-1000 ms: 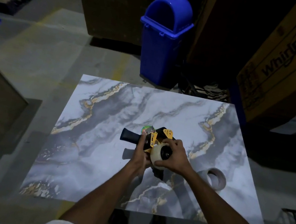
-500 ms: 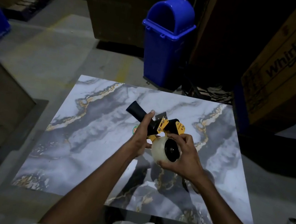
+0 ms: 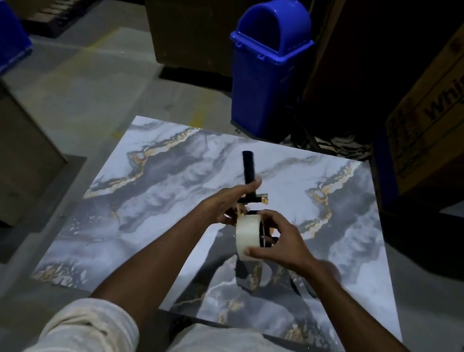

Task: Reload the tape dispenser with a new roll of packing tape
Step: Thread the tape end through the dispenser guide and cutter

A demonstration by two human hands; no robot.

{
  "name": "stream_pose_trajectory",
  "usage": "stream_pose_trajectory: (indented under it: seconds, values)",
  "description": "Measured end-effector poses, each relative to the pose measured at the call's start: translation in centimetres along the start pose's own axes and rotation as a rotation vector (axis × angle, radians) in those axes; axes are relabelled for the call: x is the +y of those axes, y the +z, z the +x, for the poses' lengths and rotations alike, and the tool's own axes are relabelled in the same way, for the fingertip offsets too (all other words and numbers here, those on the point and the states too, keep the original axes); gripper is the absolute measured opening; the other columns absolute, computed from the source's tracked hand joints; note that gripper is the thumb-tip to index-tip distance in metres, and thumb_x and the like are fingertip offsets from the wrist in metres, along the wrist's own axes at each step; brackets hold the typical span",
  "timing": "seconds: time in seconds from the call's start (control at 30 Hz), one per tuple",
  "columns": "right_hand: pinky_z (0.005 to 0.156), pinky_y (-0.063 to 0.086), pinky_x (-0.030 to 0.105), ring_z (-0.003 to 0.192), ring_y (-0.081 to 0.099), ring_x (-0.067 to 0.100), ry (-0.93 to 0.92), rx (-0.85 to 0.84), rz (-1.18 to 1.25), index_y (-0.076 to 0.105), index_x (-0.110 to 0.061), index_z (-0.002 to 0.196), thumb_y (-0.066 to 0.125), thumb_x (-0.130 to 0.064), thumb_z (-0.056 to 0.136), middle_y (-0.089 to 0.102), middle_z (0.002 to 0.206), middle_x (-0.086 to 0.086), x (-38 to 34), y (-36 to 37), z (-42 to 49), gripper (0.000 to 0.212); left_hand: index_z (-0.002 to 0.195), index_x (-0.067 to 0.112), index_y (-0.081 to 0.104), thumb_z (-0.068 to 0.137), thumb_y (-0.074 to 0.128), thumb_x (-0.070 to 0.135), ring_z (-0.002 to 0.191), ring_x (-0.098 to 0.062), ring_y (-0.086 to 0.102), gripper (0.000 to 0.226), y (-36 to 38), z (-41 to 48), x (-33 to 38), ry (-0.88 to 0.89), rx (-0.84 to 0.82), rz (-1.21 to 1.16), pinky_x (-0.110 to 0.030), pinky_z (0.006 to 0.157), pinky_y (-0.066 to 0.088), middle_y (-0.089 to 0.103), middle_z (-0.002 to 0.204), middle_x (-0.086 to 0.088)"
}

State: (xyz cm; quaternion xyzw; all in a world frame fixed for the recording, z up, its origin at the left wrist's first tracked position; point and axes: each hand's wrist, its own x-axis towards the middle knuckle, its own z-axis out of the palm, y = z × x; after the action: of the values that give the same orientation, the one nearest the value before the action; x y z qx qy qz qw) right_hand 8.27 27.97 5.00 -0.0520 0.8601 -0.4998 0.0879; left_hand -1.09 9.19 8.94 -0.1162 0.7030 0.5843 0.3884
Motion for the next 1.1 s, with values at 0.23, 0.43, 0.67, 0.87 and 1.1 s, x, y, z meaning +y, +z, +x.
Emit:
stream_pose_trajectory:
  seconds: [0.23, 0.43, 0.67, 0.87, 1.1]
  values:
    - [0.084, 0.062, 0.035, 0.116, 0.062, 0.015, 0.070, 0.148, 0.259, 0.058, -0.027, 0.127, 0.099, -0.020, 0.058, 0.064, 0.122, 0.002, 0.0, 2.5, 0.3, 0.080, 0.109, -0.001, 0.074, 0.091, 0.073, 0.046, 0.077, -0.023, 0.069, 0.050, 0.0, 2.5, -3.7, 0.151, 0.199, -0.140, -0.031, 0.068, 0.056, 0.073, 0.093, -0.012]
    - [0.087, 0.061, 0.035, 0.119, 0.060, 0.016, 0.080, 0.144, 0.272, 0.058, -0.026, 0.128, 0.099, -0.019, 0.055, 0.061, 0.125, 0.001, 0.3, 4.0, 0.9, 0.084, 0.100, 0.007, 0.075, 0.089, 0.077, 0.042, 0.072, -0.019, 0.070, 0.036, -0.7, 2.3, -4.9, 0.144, 0.263, -0.216, -0.028, 0.060, 0.056, 0.076, 0.091, -0.009]
    - [0.092, 0.060, 0.040, 0.122, 0.058, 0.020, 0.099, 0.153, 0.341, 0.058, -0.024, 0.128, 0.098, -0.016, 0.058, 0.061, 0.126, 0.005, 0.4, 3.9, 1.5, 0.082, 0.089, 0.011, 0.073, 0.101, 0.057, 0.040, 0.074, -0.014, 0.064, 0.034, 1.2, -0.3, -7.9, 0.293, 0.470, -0.260, -0.030, 0.063, 0.050, 0.072, 0.085, -0.007]
    - [0.097, 0.057, 0.044, 0.122, 0.060, 0.021, 0.108, 0.133, 0.362, 0.058, -0.026, 0.129, 0.097, -0.015, 0.060, 0.065, 0.125, 0.004, 0.6, 3.4, 1.2, 0.080, 0.093, 0.018, 0.076, 0.098, 0.065, 0.040, 0.100, -0.019, 0.063, 0.025, 0.9, -1.3, -9.8, 0.474, 0.265, -0.046, -0.024, 0.081, 0.052, 0.069, 0.102, -0.005]
    - [0.095, 0.054, 0.028, 0.120, 0.058, 0.003, -0.097, 0.153, -0.091, 0.059, -0.027, 0.135, 0.081, -0.043, 0.082, 0.060, 0.131, -0.011, -1.6, 0.6, 1.7, 0.060, 0.091, 0.001, 0.064, 0.100, 0.065, 0.032, 0.090, -0.020, 0.060, 0.033, 0.8, -1.6, -9.4, 0.434, 0.187, -0.093, -0.038, 0.079, 0.051, 0.063, 0.109, -0.027]
